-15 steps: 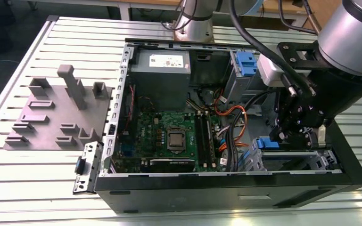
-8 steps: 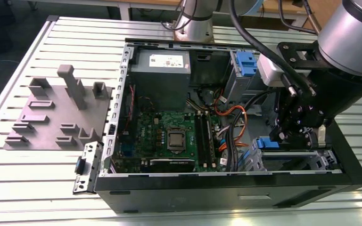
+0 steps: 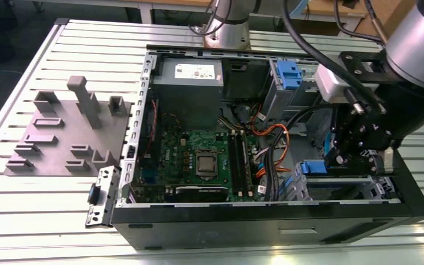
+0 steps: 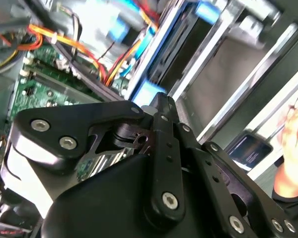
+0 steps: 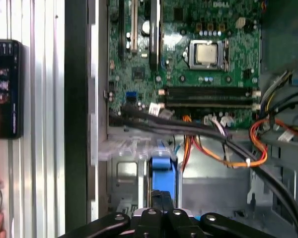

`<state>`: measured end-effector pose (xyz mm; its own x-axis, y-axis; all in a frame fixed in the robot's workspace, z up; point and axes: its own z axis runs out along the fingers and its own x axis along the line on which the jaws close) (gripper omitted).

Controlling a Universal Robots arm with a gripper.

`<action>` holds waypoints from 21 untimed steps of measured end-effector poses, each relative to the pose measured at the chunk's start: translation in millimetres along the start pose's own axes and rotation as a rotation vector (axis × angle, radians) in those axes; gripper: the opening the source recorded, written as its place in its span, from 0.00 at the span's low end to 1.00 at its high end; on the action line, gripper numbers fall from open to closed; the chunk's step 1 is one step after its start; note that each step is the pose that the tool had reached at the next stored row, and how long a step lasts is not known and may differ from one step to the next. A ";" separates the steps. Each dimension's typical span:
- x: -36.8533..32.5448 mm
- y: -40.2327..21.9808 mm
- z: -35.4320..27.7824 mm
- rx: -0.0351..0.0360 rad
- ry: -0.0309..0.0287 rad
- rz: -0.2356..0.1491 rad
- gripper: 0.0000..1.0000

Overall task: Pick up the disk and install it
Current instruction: 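Insert the first disk wire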

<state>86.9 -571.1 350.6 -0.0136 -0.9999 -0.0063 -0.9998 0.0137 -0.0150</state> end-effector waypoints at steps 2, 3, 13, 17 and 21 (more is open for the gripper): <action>-0.1 -9.0 1.0 0.0000 0.0000 0.000 0.11; -0.2 -13.2 1.4 0.0000 -0.0001 0.000 0.11; -2.3 -28.6 -9.1 -0.0006 -0.0003 0.000 0.11; -4.3 -44.8 -8.9 -0.0054 0.0000 0.000 0.11; -9.0 -56.4 -8.7 -0.0089 -0.0002 0.000 0.11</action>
<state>143.3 -562.9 360.2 -0.0137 -0.9999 -0.0065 -0.9999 0.0138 -0.0061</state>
